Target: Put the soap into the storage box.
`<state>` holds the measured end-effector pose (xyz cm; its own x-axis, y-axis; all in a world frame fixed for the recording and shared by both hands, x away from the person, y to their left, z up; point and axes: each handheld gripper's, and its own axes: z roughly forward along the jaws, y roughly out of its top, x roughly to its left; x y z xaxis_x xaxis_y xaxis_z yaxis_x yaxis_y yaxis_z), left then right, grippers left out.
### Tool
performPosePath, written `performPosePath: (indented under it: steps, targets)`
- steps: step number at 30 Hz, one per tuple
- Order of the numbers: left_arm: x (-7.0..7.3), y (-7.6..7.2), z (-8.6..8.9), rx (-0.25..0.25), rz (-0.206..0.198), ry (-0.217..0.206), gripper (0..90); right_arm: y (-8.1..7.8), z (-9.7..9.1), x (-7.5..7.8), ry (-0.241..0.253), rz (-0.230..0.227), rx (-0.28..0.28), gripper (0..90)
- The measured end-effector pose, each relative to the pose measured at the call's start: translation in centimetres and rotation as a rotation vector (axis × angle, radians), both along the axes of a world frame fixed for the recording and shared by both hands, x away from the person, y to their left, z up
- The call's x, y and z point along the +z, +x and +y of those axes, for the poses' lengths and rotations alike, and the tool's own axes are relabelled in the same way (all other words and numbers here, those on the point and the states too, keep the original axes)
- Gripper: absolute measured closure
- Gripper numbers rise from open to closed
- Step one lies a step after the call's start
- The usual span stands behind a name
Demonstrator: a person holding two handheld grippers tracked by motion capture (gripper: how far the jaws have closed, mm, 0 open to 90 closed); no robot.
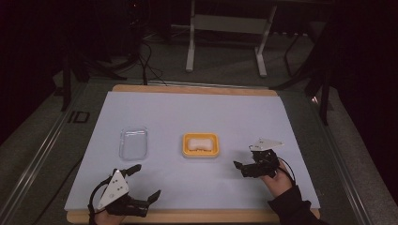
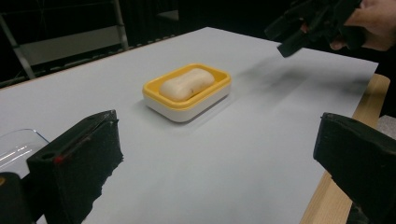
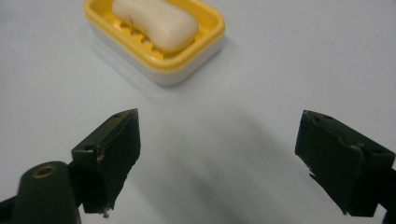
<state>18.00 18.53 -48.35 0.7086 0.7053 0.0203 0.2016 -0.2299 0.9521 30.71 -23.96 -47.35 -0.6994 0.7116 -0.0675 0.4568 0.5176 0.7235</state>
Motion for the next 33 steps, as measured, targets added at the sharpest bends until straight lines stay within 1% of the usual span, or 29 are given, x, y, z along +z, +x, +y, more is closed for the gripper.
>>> performPosePath:
  steps: [2, 4, 5, 8, 10, 14, 17, 19, 24, 25, 28, 33]
  targets:
    - [0.0, 0.0, 0.0, -0.001, -0.001, 0.003, 1.2, -0.4, -0.1, 0.0, 0.016, -0.006, -0.007, 14.2]
    - [0.0, 0.0, 0.0, -0.002, 0.000, 0.006, 1.1, -0.8, -0.3, 0.1, 0.024, -0.017, -0.022, 14.2]
    - [0.0, 0.0, -0.1, -0.003, 0.000, 0.006, 1.2, -0.9, -0.4, 0.1, 0.025, -0.016, -0.020, 14.2]
    - [0.0, 0.0, -0.1, -0.004, 0.001, 0.006, 1.1, -1.5, -0.5, 0.1, 0.010, -0.020, -0.024, 14.4]
    - [0.0, 0.1, -0.1, -0.006, 0.001, 0.007, 1.2, -1.9, -0.5, 0.1, 0.006, -0.035, -0.027, 14.4]
    - [0.0, 0.1, -0.2, -0.010, 0.001, 0.010, 1.1, -2.6, -1.0, 0.5, 0.036, -0.054, -0.039, 14.4]
    - [0.0, 0.1, -0.2, -0.012, 0.003, 0.012, 1.1, -2.9, -1.3, 0.5, 0.051, -0.057, -0.048, 14.4]
    - [0.0, 0.0, -0.2, -0.012, 0.003, 0.010, 1.1, -3.0, -1.4, 0.5, 0.047, -0.061, -0.053, 14.4]
    - [0.0, 0.0, -0.2, -0.010, 0.002, 0.011, 1.2, -2.8, -1.7, 0.5, 0.060, -0.058, -0.071, 14.4]
    - [0.0, -0.1, -0.2, -0.011, -0.001, 0.008, 1.2, -2.8, -1.8, 0.5, 0.077, -0.072, -0.081, 14.4]
    - [0.0, -0.1, -0.2, -0.011, 0.000, 0.008, 1.1, -2.7, -1.7, 0.6, 0.086, -0.084, -0.085, 14.4]
    - [0.0, -0.1, -0.2, -0.012, 0.000, 0.009, 1.1, -2.6, -1.7, 0.4, 0.074, -0.087, -0.083, 14.4]
